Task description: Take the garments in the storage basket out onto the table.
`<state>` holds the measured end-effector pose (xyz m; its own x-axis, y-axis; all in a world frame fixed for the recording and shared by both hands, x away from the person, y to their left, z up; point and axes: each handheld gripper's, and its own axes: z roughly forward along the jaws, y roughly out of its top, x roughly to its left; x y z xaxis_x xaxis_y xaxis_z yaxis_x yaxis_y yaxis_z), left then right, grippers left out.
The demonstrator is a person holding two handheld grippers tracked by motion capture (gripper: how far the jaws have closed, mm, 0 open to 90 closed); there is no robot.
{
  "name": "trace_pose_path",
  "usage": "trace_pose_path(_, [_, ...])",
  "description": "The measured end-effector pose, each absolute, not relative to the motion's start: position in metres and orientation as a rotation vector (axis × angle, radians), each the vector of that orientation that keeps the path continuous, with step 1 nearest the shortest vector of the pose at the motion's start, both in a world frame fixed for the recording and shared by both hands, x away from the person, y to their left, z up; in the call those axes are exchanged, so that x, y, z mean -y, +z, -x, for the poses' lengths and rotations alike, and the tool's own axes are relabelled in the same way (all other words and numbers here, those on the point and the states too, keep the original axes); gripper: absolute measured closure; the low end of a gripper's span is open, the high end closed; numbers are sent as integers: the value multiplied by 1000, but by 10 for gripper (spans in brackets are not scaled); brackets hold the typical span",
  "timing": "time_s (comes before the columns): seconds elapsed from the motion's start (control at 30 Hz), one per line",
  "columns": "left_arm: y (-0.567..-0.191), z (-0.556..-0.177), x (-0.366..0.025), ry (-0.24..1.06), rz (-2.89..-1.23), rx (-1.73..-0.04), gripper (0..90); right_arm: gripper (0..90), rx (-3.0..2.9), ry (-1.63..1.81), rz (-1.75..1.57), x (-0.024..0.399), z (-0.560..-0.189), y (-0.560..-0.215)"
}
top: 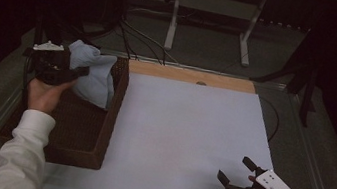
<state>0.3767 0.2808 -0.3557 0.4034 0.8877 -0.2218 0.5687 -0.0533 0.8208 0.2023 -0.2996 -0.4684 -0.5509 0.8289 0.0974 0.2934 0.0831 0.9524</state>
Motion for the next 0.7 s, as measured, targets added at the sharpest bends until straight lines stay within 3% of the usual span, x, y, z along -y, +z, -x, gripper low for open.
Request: trace_pose_path(0.7, [-336, -367, -267, 402, -1725, -1173, 739, 1, -1900, 1480, -1100, 298, -203, -469])
